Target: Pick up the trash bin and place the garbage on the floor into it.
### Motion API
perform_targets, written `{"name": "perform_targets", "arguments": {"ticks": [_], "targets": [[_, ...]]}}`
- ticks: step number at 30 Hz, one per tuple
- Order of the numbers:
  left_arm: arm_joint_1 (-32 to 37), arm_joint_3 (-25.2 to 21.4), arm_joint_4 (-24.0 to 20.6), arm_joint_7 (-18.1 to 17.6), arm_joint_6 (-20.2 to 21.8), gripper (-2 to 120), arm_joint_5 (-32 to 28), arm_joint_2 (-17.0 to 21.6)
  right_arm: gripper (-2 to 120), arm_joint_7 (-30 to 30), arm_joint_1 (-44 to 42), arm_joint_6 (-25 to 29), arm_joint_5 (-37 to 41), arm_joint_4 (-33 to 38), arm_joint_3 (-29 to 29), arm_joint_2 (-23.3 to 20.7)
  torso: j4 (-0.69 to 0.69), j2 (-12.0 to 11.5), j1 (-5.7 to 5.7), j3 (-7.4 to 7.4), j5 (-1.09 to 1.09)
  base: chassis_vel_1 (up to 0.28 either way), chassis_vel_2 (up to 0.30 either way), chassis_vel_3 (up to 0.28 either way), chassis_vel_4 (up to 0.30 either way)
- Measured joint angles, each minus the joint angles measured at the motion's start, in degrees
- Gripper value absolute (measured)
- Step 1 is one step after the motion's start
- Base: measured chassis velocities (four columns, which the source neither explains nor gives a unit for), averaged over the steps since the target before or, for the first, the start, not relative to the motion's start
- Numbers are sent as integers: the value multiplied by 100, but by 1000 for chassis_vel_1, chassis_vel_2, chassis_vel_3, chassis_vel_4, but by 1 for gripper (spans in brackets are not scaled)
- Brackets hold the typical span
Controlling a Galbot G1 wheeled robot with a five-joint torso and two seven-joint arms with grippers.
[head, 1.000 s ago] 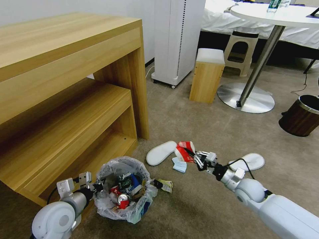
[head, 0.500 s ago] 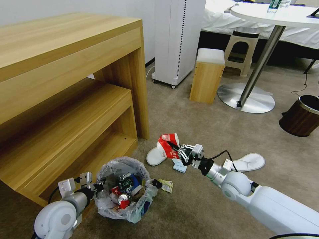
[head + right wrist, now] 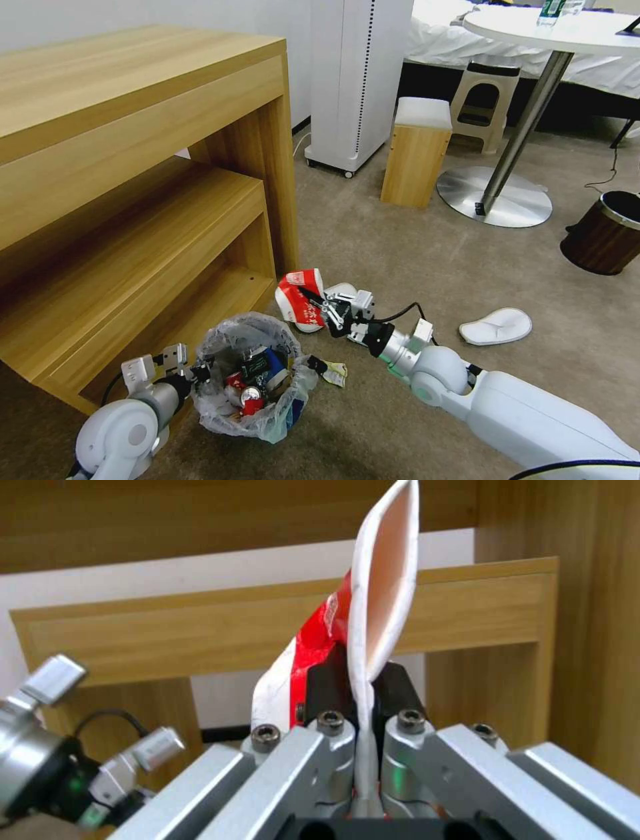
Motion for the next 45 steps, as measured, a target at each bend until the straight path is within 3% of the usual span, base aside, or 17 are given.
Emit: {"name": "perform_targets", "arguments": {"ticks": [19,39,45], "targets": [[-272,193,26,-344,69,0,-579,289,0,138,596,17,337,-177,-1412,611,-1,-1,0,1,-2,0,0,0,0],[-85,20,-288,-435,62,0,-817,424,0,210,641,62,20,-812,-1854,782,0,0,0,1,1,0,0,0,0],[21,-2,-469,-438,59,0,-824,398,26,210,606,63,-108,-1006,-1886,841,0,0,0,0,1,0,0,0,0]]}}
